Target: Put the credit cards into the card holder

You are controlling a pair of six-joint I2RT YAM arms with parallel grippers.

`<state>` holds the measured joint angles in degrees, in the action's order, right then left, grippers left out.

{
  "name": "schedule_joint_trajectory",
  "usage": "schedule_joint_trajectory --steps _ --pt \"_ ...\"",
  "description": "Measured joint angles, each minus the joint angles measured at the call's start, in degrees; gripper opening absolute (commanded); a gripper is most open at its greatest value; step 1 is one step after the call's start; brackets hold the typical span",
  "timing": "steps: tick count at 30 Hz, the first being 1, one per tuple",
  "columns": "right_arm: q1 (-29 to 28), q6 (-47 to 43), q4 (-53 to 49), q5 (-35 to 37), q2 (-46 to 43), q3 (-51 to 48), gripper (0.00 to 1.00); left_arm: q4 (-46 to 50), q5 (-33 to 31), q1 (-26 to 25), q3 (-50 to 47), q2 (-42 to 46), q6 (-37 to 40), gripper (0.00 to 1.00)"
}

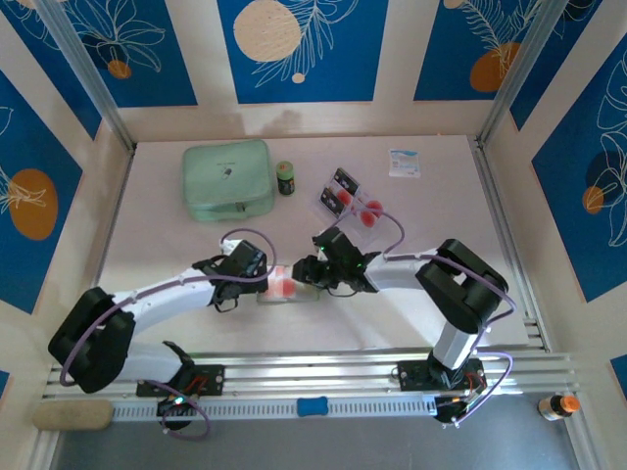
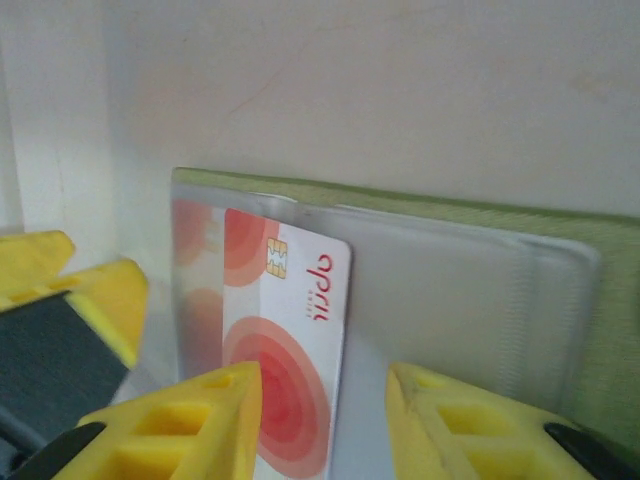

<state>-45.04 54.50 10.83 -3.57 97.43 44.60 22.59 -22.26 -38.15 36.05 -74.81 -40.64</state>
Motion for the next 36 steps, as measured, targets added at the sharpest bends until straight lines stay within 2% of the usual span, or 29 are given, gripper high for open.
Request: schedule_joint_trajectory --steps 6,13,20,36 --pt "1.18 -7.37 -10.54 -1.64 -0.57 8.28 0.19 -0.02 1.27 2.71 -0.02 0.87 0.0 1.0" --pt "0.13 -12.09 -15.78 -3.28 4.24 16.02 0.05 -0.35 2.75 3.23 -0.79 -0.17 -1.07 1.0" --pt "-1.53 -13.2 -20.04 -3.52 9.31 16.76 0.0 -0.61 3.65 3.3 -1.2 -3.04 -1.07 1.0" --pt "-3.39 -13.14 -22.93 -4.74 15.34 24.39 0.0 -1.07 4.66 3.45 -1.2 -4.63 -1.07 1.0"
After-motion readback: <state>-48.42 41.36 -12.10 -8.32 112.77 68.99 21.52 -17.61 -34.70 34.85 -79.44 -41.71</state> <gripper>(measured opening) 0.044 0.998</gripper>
